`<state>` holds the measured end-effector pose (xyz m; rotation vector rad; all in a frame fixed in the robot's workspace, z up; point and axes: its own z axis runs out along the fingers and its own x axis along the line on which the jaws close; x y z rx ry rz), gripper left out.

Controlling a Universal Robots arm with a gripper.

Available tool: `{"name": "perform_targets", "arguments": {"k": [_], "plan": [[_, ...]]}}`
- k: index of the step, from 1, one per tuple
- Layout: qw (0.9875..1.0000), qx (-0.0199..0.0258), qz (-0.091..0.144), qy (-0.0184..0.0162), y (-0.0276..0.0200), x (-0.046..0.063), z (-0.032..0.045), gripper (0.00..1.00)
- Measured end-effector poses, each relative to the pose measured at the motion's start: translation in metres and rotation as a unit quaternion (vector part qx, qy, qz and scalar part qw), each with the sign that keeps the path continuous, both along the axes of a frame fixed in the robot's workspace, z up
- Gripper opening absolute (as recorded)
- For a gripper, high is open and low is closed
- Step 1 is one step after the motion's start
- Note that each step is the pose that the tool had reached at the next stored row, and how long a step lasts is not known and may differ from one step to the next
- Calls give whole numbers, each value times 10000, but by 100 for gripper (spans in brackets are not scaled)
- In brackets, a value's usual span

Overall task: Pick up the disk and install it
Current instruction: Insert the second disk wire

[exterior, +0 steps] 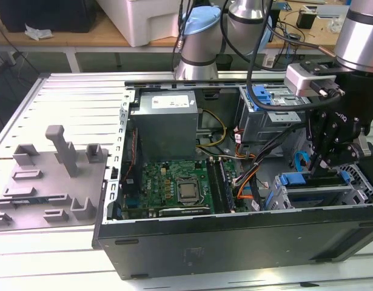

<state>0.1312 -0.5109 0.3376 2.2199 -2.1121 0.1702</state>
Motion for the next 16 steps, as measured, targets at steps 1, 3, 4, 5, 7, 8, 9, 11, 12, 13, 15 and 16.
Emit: {"name": "perform_targets", "arguments": {"k": [1,3,4,5,7,8,9,11,12,13,15,16], "plan": [[10000,0,0,0,0,0,-2,16],[10000,-1,0,0,0,0,-6,16],[10000,-1,0,0,0,0,-7,16],[10000,-1,0,0,0,0,-9,16],[10000,-1,0,0,0,0,-13,16],[10000,-1,0,0,0,0,-14,16],[10000,-1,0,0,0,0,-16,16],[10000,0,0,0,0,0,-18,16],[10000,0,0,0,0,0,-18,16],[10000,-1,0,0,0,0,-18,16],[10000,0,0,0,0,0,-18,16],[10000,0,0,0,0,0,-19,16]]}}
